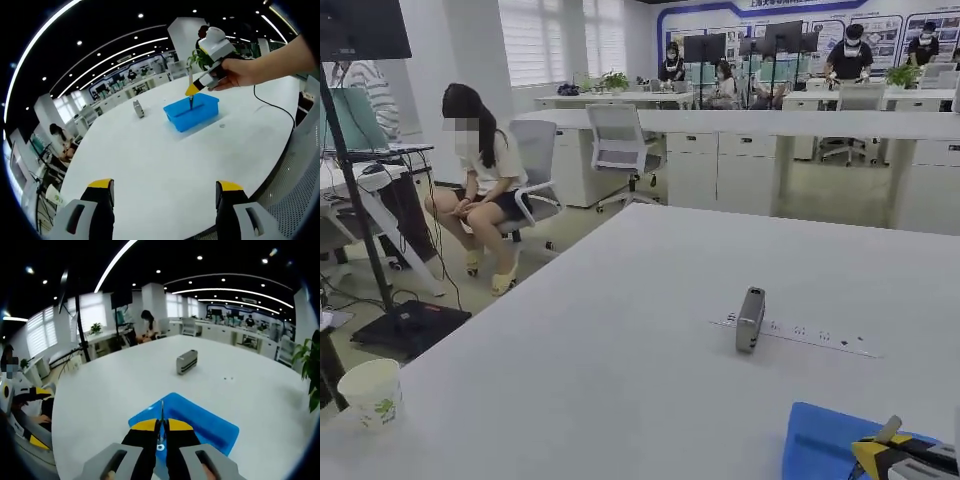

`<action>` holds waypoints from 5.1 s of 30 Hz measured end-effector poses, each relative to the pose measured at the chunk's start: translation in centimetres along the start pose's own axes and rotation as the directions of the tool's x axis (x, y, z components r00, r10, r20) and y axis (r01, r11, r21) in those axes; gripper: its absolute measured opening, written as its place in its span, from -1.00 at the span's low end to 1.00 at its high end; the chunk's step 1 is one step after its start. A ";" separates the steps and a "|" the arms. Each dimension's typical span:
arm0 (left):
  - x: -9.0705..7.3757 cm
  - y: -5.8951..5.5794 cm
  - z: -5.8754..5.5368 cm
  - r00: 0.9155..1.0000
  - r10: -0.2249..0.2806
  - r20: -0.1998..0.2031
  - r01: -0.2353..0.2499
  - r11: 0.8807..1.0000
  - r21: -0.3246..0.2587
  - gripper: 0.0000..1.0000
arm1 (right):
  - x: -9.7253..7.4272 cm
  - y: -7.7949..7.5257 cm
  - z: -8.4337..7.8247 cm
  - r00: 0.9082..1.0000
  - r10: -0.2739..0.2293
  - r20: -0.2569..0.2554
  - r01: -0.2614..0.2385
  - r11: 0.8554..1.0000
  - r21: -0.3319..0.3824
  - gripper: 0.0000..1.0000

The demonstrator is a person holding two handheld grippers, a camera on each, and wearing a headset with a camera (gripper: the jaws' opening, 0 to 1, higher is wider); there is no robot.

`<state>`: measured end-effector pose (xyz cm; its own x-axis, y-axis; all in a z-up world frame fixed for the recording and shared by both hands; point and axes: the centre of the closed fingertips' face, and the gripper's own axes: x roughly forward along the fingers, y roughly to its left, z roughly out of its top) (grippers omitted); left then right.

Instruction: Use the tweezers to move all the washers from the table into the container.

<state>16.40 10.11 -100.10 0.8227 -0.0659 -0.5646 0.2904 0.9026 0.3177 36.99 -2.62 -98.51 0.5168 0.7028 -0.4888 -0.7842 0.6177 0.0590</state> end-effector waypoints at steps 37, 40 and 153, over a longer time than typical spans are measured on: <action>-0.2 0.5 0.3 1.000 0.020 0.014 -0.020 1.000 -0.008 0.68 | 1.3 -0.1 -2.9 0.997 -0.021 -0.069 0.019 0.999 -0.030 -0.96; -0.2 0.5 0.3 1.000 0.020 0.016 -0.020 1.000 -0.009 0.68 | 1.2 0.0 -2.9 0.997 -0.026 -0.070 0.024 0.999 -0.025 -0.95; -0.8 -5.4 1.9 0.928 -0.365 0.080 0.351 0.925 0.142 0.99 | -6.0 1.5 -7.9 0.965 -0.207 -0.163 0.226 0.968 0.112 -0.97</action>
<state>15.12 4.45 -99.97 0.6963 -0.4242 -0.5790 0.6274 0.7515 0.2039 30.02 -8.68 -102.35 0.6047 0.4926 -0.6259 -0.6033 0.7963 0.0438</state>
